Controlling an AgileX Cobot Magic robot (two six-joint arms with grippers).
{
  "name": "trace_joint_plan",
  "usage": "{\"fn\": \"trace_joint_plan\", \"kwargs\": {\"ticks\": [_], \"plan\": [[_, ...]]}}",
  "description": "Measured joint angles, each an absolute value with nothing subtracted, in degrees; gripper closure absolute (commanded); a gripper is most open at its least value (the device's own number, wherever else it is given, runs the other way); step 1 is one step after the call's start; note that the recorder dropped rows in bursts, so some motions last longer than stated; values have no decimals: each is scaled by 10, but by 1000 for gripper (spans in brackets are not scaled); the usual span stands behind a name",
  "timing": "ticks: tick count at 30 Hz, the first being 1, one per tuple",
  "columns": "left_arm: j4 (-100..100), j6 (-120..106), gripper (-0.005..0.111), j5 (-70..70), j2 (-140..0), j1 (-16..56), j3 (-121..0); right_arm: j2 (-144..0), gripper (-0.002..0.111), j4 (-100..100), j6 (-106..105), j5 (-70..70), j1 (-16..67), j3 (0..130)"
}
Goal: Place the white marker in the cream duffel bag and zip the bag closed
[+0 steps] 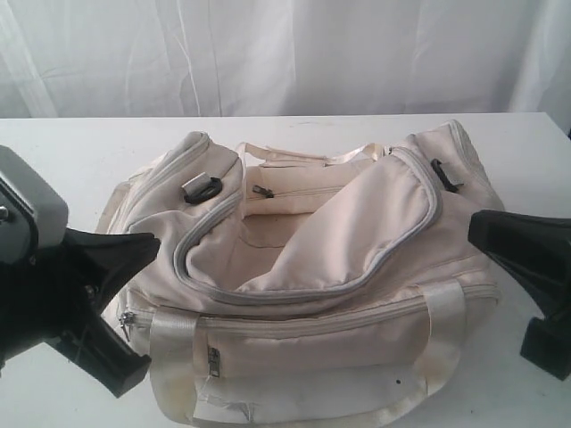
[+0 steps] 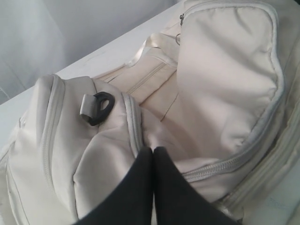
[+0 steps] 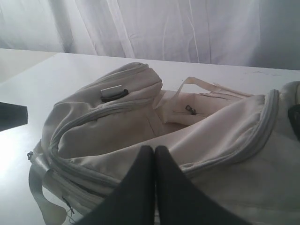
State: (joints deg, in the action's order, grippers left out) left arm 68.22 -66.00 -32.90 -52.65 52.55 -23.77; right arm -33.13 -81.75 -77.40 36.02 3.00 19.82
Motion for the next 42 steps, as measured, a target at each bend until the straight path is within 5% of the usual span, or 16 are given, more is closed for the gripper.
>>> {"fn": "trace_joint_plan", "kwargs": {"ticks": [42], "plan": [[682, -660, 103, -333, -525, 526, -237, -320, 108, -818, -747, 332, 30, 188]]}}
